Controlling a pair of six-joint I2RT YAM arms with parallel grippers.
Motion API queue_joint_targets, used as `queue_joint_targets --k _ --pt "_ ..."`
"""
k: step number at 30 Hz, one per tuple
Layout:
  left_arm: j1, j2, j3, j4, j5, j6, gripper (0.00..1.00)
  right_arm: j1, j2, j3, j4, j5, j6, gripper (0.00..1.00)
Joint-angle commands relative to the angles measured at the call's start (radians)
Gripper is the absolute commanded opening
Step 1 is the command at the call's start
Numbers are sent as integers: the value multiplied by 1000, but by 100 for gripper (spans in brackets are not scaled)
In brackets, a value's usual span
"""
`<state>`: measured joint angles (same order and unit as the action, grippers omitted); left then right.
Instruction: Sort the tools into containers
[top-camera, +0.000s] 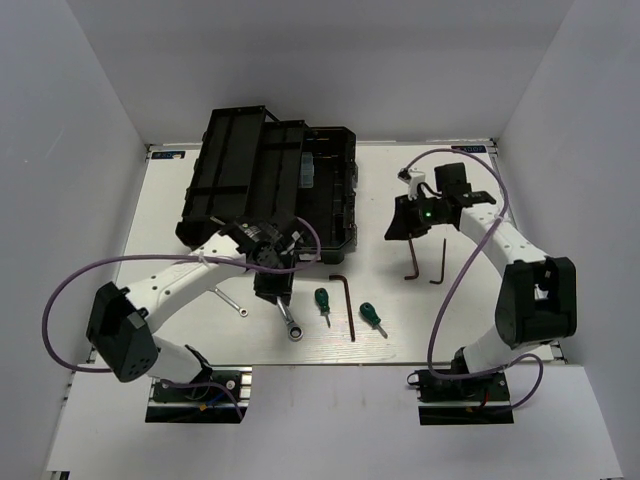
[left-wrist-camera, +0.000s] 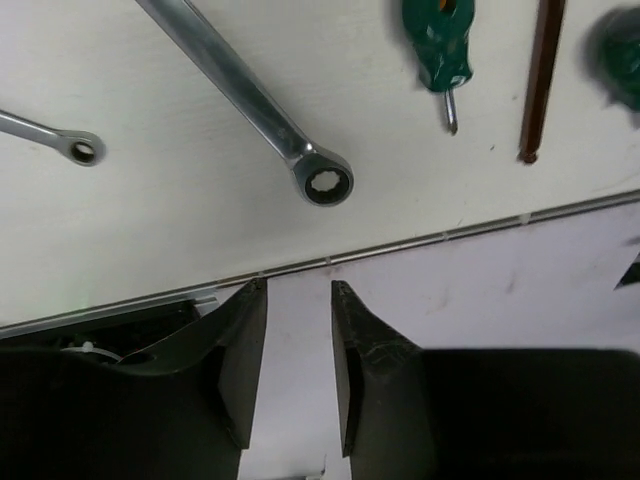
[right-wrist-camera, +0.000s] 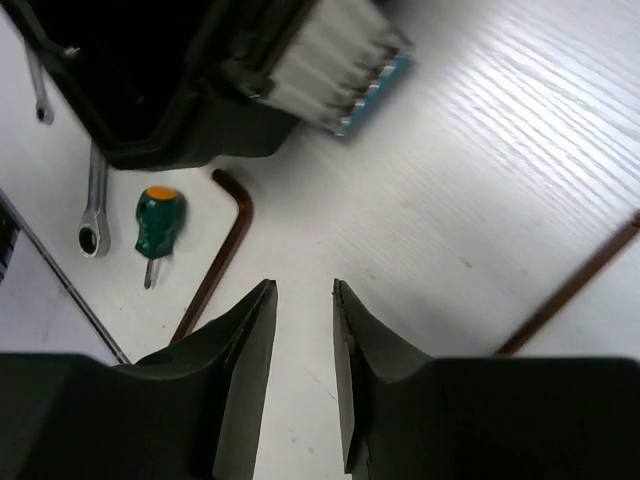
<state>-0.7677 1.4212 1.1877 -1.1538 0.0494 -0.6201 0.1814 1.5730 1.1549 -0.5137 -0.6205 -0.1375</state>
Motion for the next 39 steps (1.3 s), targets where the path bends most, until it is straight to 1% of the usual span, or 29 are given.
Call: queue_joint_targets --k 1,2,3,4,5,6,7,8,9,10,11,12,13,14,15,16,18,19,20,21,26,27,28,30,31,34,39 --pt "-4 -117 118 -50 -159 2 43 83 -74 -47 50 -38 -70 36" --pt "-4 -142 118 -64 -195 -13 46 104 -82 -64 55 -32 -74 36" --pt "-4 -168 118 -79 -229 -53 50 130 -96 -72 58 -19 -76 36" --pt "-4 -233 107 -90 -276 -76 50 183 -102 -84 78 -12 -76 34" --pt "-4 -270 92 -90 -296 -102 53 240 -103 -86 81 -4 -74 34" --pt "-4 -310 60 -90 -319 -134 57 269 -94 -83 83 28 -70 30" --pt "-4 -352 43 -99 -365 -209 59 329 -85 -78 95 45 -54 30" --pt "-4 -431 24 -119 -385 -243 61 354 -79 -75 96 53 -50 29" --pt "-4 -467 3 -142 -432 -280 62 437 -50 -55 96 101 -42 29" --pt "-4 -499 -8 -164 -444 -334 62 464 -45 -52 115 117 -34 29" --pt "7 -527 -17 -197 -454 -351 62 493 -35 -47 116 154 -16 29" --pt "7 -568 -28 -217 -479 -369 62 566 -7 -35 122 186 -10 29" --pt "17 -582 -28 -234 -488 -394 62 588 2 -32 156 217 2 31" --pt "18 -582 -28 -253 -497 -394 63 611 25 -29 167 241 51 34" --pt "18 -591 -37 -253 -506 -405 63 675 39 -27 173 267 68 39" --pt "18 -591 -37 -253 -522 -405 63 691 89 -15 182 316 85 41" --pt "18 -570 -37 -253 -536 -405 63 762 126 18 181 361 181 47" --pt "18 -558 -37 -253 -551 -405 63 777 184 58 184 442 194 55" --pt "18 -535 -27 -253 -560 -405 63 814 199 68 187 468 219 58" --pt "18 -525 -27 -253 -577 -405 64 841 212 83 207 478 228 58" --pt "18 -515 26 -253 -634 -405 66 934 324 176 239 614 288 61" --pt "18 -539 26 -253 -634 -405 66 957 346 196 245 616 303 62" --pt "18 -550 26 -253 -634 -405 66 963 358 216 248 689 308 64" --pt "18 -576 26 -253 -645 -414 66 975 400 241 257 722 323 64" --pt "18 -599 26 -253 -645 -414 66 983 433 256 268 775 323 65" --pt "18 -628 16 -253 -645 -434 66 986 472 305 277 814 332 65" --pt "18 -628 6 -253 -645 -443 67 983 567 336 302 840 320 65"
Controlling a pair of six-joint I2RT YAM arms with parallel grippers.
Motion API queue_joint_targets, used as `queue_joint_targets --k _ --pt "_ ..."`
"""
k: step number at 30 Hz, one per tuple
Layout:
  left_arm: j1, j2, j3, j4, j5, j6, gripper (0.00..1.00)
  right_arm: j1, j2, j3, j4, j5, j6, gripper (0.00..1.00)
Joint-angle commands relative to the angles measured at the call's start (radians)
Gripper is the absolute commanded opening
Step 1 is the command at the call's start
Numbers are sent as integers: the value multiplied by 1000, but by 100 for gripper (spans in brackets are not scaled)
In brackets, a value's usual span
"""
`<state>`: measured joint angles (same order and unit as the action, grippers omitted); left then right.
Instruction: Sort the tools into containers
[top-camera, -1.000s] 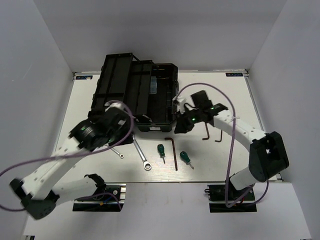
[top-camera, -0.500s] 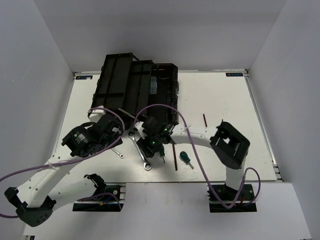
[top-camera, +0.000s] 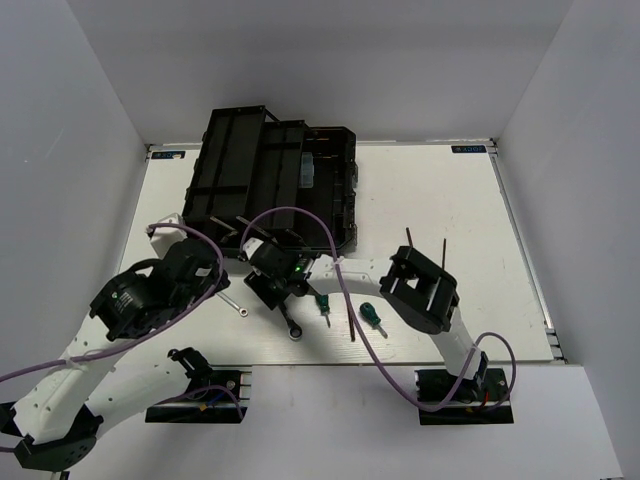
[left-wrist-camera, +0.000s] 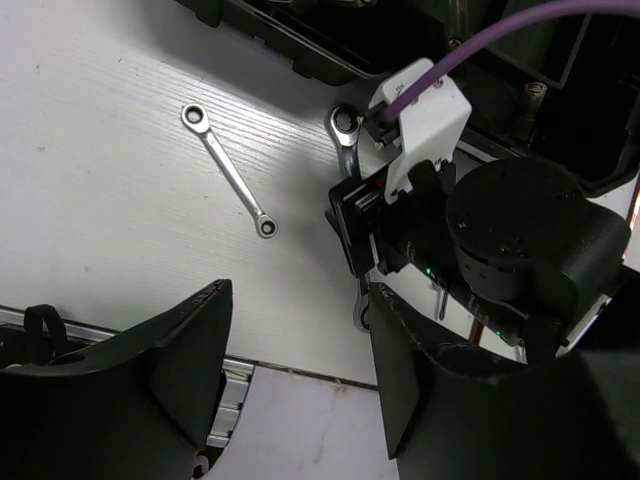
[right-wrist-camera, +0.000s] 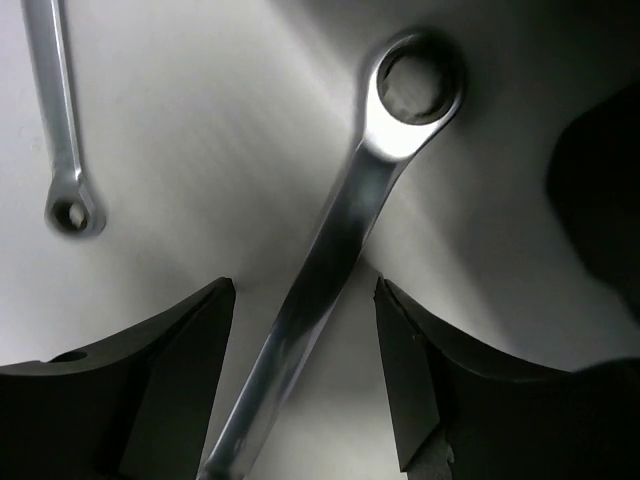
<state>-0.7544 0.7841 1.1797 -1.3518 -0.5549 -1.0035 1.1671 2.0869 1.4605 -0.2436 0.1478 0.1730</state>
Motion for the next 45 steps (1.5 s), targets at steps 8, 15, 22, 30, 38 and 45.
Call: queue_joint_targets --k 8,15,22,30,38,45 --pt "4 18 14 -55 -40 -60 67 -9 90 -20 -6 50 54 48" --pt "4 18 -17 -55 -30 -60 67 -9 -13 -192 -31 -25 89 41" --pt "4 9 -60 -46 -10 -78 67 -1 -34 -230 -63 -42 89 34" --pt "4 -2 -150 -36 9 -109 65 -10 -5 -187 -109 -73 49 0" --pt "4 -15 -302 32 -2 -194 62 -33 -178 -181 -135 -139 -49 0" --pt "4 -33 -384 154 -20 -213 63 -60 -257 -146 -191 -226 -69 0"
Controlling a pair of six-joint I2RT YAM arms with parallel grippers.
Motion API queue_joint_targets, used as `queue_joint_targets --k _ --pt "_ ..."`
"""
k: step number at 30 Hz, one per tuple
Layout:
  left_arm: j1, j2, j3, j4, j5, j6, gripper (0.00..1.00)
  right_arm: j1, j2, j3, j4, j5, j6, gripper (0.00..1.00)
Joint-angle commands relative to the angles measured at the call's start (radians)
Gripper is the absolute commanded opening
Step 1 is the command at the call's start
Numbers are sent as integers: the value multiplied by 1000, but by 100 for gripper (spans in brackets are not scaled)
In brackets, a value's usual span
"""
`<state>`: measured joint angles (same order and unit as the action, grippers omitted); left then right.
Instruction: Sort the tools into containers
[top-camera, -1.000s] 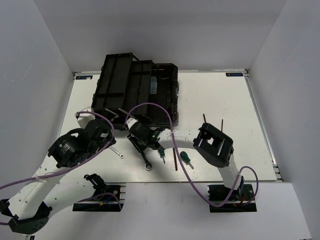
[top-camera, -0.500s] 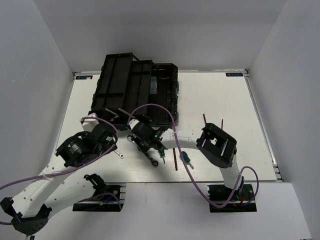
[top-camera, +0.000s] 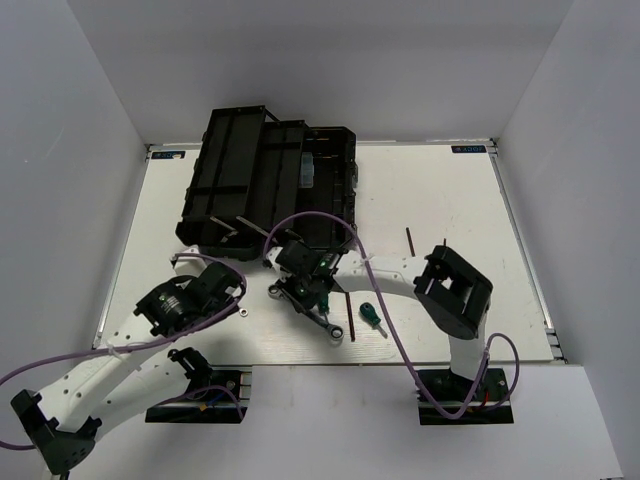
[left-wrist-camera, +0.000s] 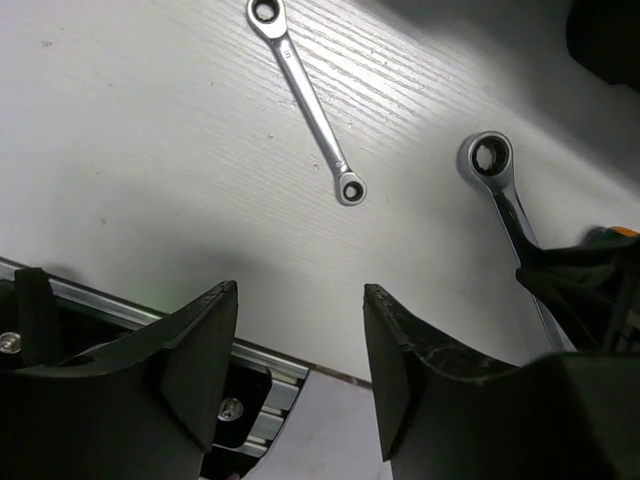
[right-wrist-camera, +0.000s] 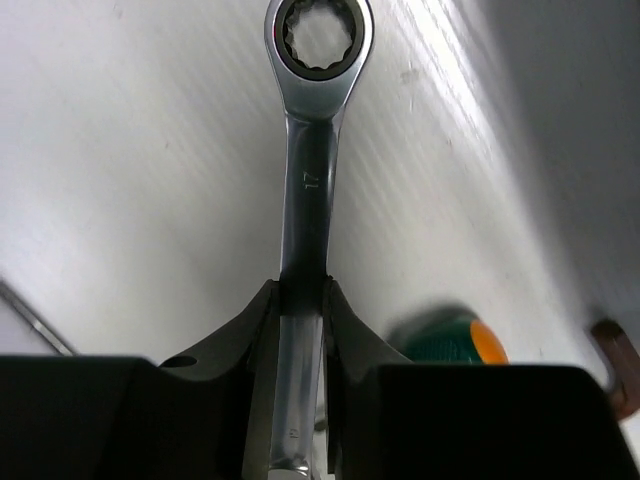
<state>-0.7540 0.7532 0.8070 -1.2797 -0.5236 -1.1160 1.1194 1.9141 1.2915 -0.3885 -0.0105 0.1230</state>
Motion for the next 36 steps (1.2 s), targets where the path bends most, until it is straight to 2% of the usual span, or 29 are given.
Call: queue_joint_targets --k 1,14,24,32,36 --pt "4 -2 -22 92 -52 -100 65 -16 -89 26 -50 -75 -17 0" --pt "13 118 -81 224 -90 -100 69 -44 -219 81 -119 -135 7 0" --pt "96 175 -115 315 -81 -90 69 -81 -380 100 -193 -151 -34 0" --pt "177 175 -175 408 -35 -21 69 -151 -357 186 -188 -66 -57 0" --pt "223 227 -175 474 -1 54 69 -222 -259 339 -177 -25 -43 0"
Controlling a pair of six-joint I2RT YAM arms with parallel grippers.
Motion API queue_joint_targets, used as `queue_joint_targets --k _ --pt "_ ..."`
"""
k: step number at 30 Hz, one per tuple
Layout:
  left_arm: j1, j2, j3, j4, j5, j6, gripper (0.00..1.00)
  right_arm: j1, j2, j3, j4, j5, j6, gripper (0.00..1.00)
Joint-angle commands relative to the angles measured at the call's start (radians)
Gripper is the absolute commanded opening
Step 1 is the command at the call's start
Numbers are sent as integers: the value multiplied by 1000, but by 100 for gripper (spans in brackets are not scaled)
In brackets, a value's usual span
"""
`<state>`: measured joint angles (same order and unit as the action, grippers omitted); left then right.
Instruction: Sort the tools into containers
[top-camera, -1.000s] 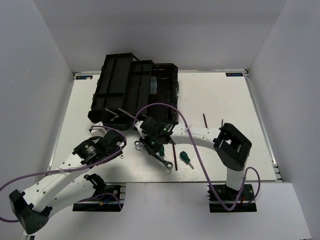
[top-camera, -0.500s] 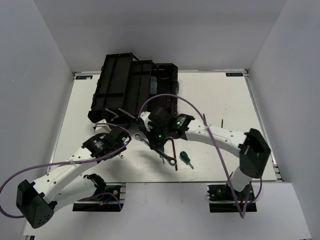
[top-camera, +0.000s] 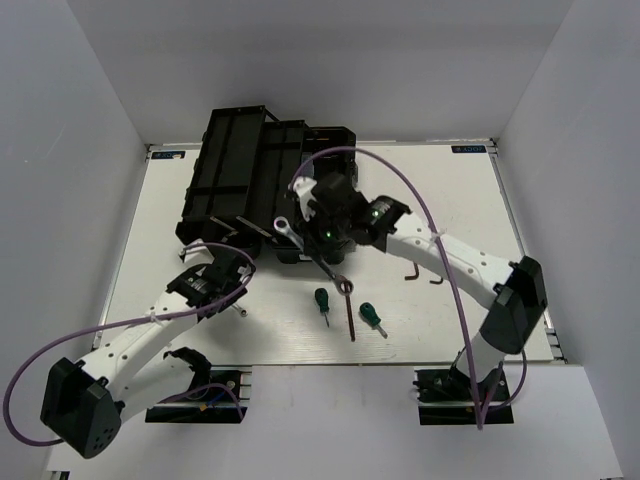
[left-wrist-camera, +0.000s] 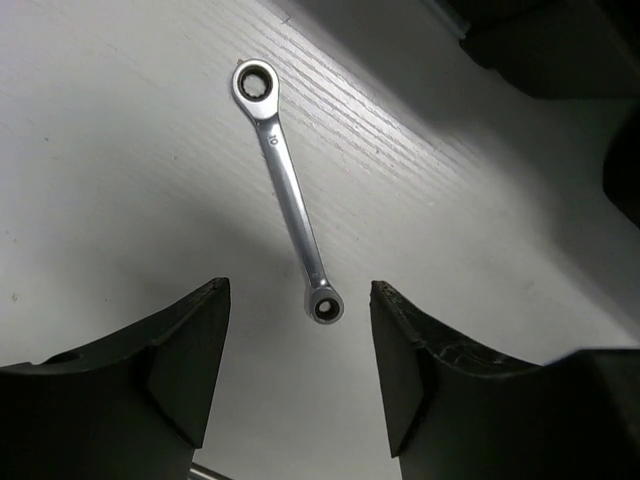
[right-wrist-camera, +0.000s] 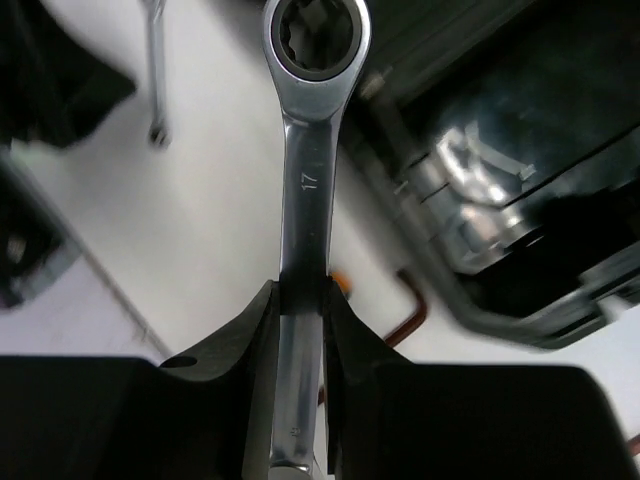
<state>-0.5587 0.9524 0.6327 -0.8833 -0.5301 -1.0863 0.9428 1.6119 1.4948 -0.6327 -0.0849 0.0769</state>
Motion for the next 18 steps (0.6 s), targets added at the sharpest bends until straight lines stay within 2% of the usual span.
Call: queue_joint_targets --k 1,7,11,18 --pt "37 42 -1 78 5 46 69 -56 55 159 67 54 6 0" --pt "100 98 -10 176 48 98 69 -150 259 479 60 68 66 0" --pt "140 121 -10 205 71 132 67 -174 400 603 89 123 138 0" --pt "181 131 -21 234 111 163 67 -208 542 800 171 96 407 0"
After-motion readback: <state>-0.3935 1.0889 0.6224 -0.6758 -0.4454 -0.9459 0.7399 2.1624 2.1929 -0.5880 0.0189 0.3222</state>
